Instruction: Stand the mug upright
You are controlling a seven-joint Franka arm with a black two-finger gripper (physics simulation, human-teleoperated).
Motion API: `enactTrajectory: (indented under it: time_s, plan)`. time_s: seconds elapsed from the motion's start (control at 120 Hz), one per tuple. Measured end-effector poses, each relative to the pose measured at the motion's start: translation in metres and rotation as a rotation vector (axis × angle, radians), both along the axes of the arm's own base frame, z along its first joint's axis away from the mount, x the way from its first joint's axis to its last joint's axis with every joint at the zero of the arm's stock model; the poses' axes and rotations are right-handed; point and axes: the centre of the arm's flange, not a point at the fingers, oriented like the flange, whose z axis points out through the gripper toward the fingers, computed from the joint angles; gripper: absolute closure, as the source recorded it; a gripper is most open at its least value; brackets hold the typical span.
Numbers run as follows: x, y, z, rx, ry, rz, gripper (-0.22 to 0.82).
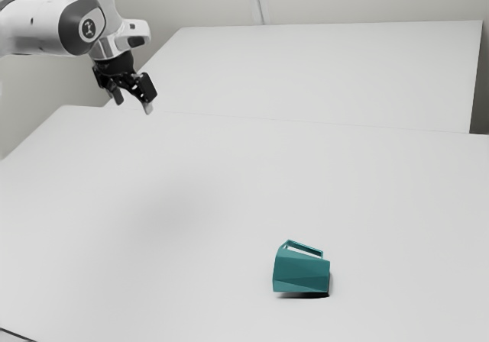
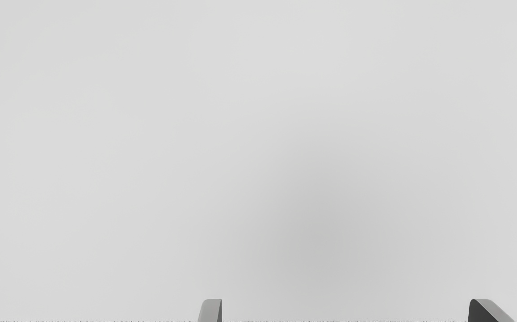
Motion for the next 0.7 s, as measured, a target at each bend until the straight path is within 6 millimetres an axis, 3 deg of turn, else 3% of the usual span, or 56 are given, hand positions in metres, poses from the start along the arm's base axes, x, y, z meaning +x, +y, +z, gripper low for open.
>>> enactTrajectory:
  time_s: [0.133,0.442,0.7]
  plan:
    - [-0.009,0.001,-0.012,-0.026,0.023,0.014,0.00]
    - [-0.074,-0.020,-0.115,-0.374,0.071,0.185,0.00]
    - [-0.080,-0.066,-0.164,-0.531,0.114,0.262,0.00]
